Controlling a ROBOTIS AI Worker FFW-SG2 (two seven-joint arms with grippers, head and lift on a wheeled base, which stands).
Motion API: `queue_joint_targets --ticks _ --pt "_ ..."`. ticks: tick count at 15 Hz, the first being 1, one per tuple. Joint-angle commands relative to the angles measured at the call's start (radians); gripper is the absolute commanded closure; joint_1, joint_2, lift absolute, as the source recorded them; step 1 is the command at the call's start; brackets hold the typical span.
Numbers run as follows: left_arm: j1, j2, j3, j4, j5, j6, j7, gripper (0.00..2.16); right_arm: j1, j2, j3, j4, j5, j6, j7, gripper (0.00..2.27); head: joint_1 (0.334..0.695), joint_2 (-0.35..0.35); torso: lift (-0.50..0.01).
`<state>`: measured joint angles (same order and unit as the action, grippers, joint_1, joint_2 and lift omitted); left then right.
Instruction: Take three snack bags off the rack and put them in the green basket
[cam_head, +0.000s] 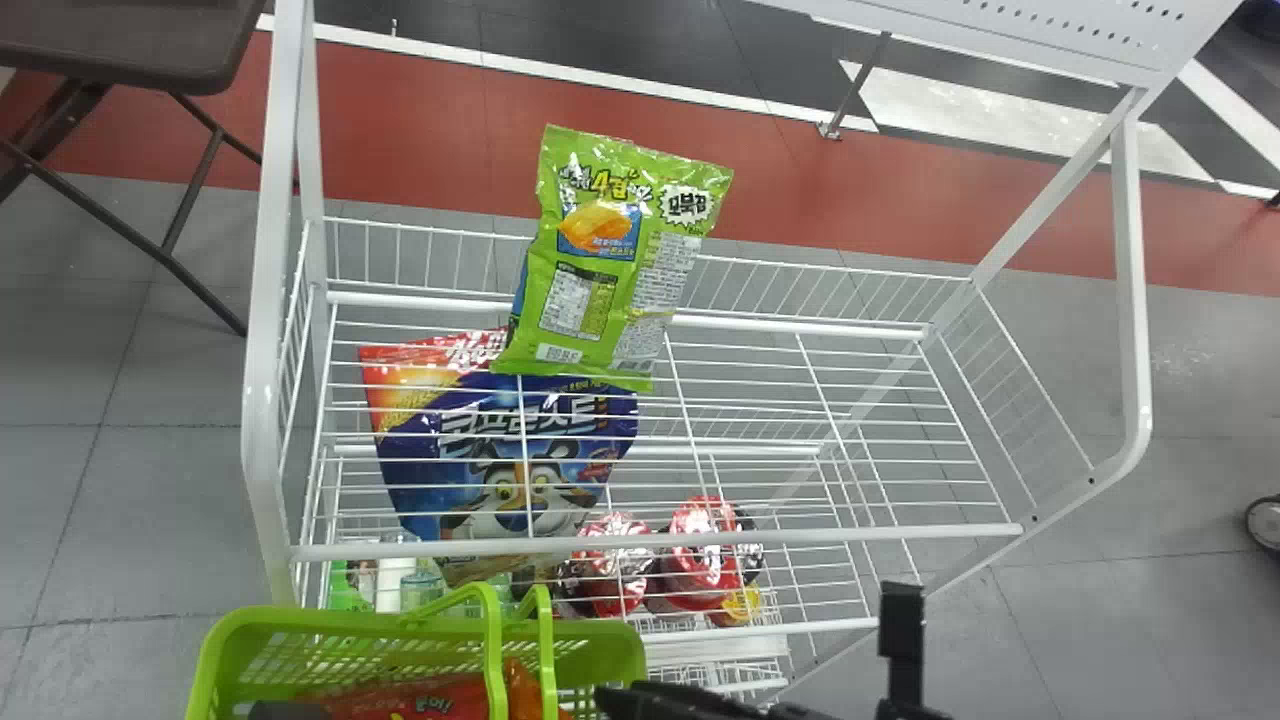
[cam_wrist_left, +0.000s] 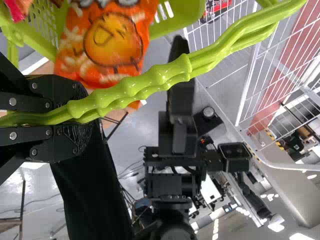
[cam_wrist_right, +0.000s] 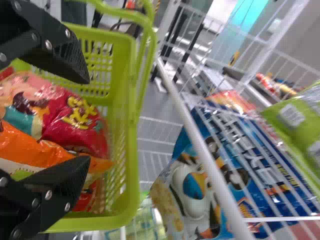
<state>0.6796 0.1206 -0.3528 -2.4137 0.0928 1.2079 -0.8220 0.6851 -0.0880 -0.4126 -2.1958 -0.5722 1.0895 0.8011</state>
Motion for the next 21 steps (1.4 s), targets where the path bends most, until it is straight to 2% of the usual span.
queue_joint_targets --ticks 1,2,5,7,10,11,14,18,21 --pt "0.0 -0.001 0.0 0.002 -0.002 0.0 0.001 1.54 -0.021 0.036 -0.08 -0.032 -0.032 -0.004 0.046 0.06 0.695 -0.35 -0.026" --pt "0.0 -0.002 -0.002 0.004 -0.004 0.0 0.004 1.54 -0.025 0.054 -0.101 -0.038 -0.032 -0.105 0.084 0.06 0.695 -0.35 -0.026" --pt "0.0 -0.006 -0.006 0.011 -0.007 -0.003 0.018 1.54 0.007 0.086 -0.064 -0.055 0.021 -0.694 0.07 0.06 0.695 -0.35 -0.026" --pt "-0.003 -0.009 -0.006 0.019 -0.007 -0.003 0.02 1.54 0.039 0.089 0.006 -0.094 0.084 -0.894 -0.079 0.06 0.695 -0.35 -0.026" --pt "-0.008 -0.013 -0.006 0.039 -0.007 -0.018 0.021 1.54 0.087 0.089 0.161 -0.205 0.222 -0.839 -0.384 0.06 0.695 -0.35 -0.026" --pt "-0.008 -0.015 -0.005 0.044 -0.007 -0.03 0.021 1.54 0.096 0.089 0.232 -0.232 0.29 -0.808 -0.508 0.06 0.695 -0.35 -0.026" --pt "-0.008 -0.018 -0.005 0.056 -0.007 -0.043 0.02 1.54 0.11 0.089 0.383 -0.239 0.423 -0.878 -0.7 0.05 0.695 -0.35 -0.026" --pt "-0.009 -0.016 -0.002 0.061 -0.007 -0.049 0.018 1.54 0.113 0.089 0.411 -0.206 0.453 -1.013 -0.691 0.04 0.695 -0.35 -0.026" --pt "-0.009 -0.016 0.0 0.061 -0.007 -0.049 0.017 1.54 0.116 0.089 0.411 -0.202 0.451 -1.029 -0.68 0.04 0.695 -0.35 -0.026"
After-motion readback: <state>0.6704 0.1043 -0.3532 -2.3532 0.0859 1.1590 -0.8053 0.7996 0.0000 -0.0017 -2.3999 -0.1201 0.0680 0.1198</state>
